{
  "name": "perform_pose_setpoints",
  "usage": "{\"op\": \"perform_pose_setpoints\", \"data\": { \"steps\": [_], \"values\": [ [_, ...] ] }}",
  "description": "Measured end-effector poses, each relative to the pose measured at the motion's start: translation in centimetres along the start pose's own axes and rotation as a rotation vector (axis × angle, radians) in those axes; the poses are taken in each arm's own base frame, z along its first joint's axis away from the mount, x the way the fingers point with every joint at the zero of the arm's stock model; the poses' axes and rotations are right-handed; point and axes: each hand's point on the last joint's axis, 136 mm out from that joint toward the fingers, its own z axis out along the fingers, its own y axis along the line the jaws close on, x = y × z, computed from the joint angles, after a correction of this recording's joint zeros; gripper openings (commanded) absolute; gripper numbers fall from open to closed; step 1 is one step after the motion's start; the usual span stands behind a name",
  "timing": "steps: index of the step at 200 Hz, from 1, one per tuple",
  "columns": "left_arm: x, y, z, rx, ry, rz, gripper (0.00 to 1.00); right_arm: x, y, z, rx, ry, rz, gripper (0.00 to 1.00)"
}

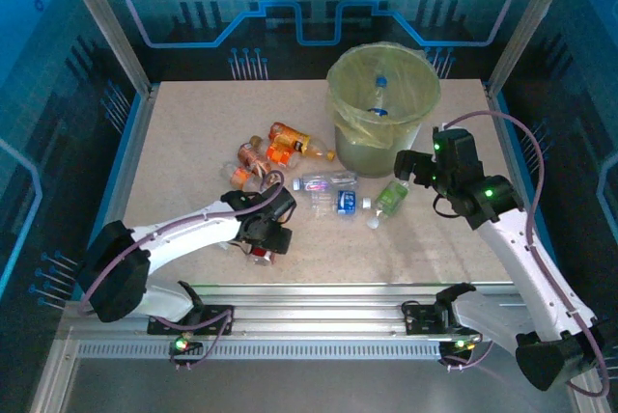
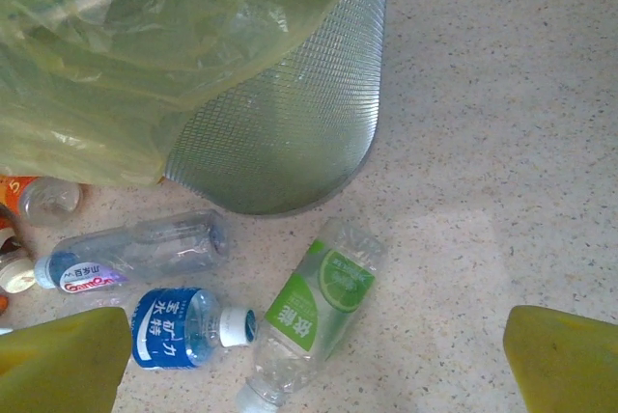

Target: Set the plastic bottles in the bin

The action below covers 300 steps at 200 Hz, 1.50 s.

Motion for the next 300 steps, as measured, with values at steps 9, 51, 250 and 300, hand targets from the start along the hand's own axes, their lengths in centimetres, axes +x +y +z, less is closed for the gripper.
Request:
{"op": "perform_pose_setpoints", "data": {
  "steps": [9, 51, 250, 300],
  "values": [
    [-0.1, -0.1, 0.2, 0.001, -0.002, -0.003, 0.85, 0.1, 0.1, 0.1, -0.007, 0.002, 0.002, 1.0],
    [0.6, -0.3, 1.4, -0.001, 0.007, -0.014, 0.85, -0.1, 0.7, 0.2, -0.036, -0.003, 0.006, 1.0],
    [-4.5, -3.2, -8.0, 0.262, -0.569, 0.036, 0.58, -0.8, 7.8, -2.0, -0.41, 0.054, -0.002, 0.93],
    [-8.5, -6.3, -12.4, 0.366, -0.842, 0.183, 0.59, -2.8, 13.6, -3.7, -0.643, 0.071, -0.066, 0.84]
  ]
}}
